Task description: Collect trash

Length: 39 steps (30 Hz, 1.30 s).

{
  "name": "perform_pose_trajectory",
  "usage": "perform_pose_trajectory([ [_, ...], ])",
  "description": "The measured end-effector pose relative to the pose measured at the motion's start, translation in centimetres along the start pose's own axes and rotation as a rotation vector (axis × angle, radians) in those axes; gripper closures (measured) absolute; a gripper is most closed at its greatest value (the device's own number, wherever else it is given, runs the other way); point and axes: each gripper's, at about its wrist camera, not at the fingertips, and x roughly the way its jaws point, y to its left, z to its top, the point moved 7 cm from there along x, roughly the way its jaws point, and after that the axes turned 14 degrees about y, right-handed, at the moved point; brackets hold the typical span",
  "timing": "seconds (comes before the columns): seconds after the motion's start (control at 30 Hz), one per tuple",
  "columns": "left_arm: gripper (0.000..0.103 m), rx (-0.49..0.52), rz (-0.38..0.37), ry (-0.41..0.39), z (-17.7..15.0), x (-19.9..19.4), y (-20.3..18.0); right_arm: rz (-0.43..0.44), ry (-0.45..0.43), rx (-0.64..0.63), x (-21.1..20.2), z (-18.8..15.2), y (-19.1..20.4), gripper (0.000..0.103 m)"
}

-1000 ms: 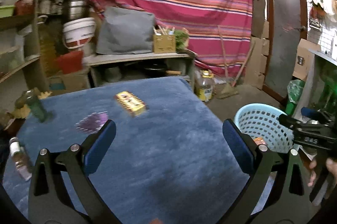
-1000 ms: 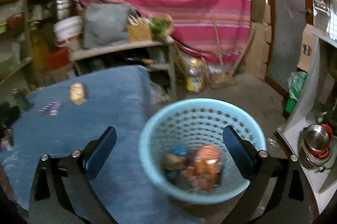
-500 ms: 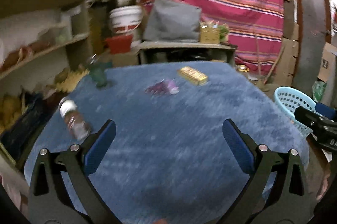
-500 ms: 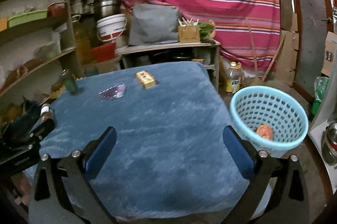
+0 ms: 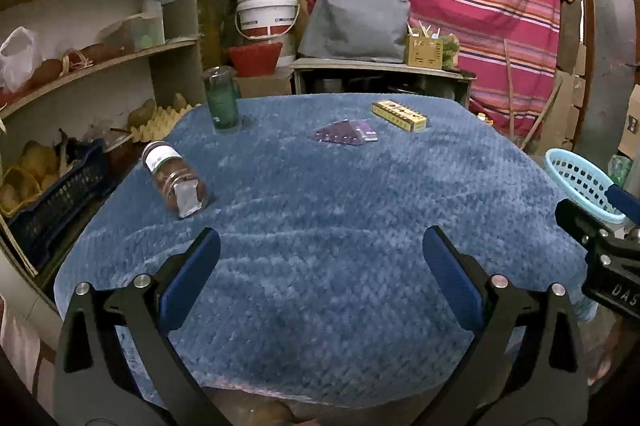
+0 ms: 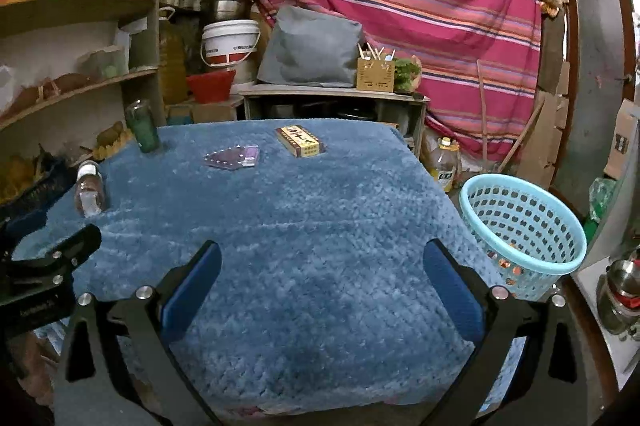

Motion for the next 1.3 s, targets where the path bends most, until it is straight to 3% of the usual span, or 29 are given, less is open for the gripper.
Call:
perform_pose_trajectory([
  [0.77,0.005,-0.068,0.043,-0.042,0.4,-0.1,3.0,0.011,-0.045,-0.047,0.5,1.0,3.5,0.004],
  [1.3,0.005,-0.062,0.054,-0.058,0.7,-0.3,3.1,0.010,-0.076,-0.049,-0.1,1.4,3.2,0.004],
])
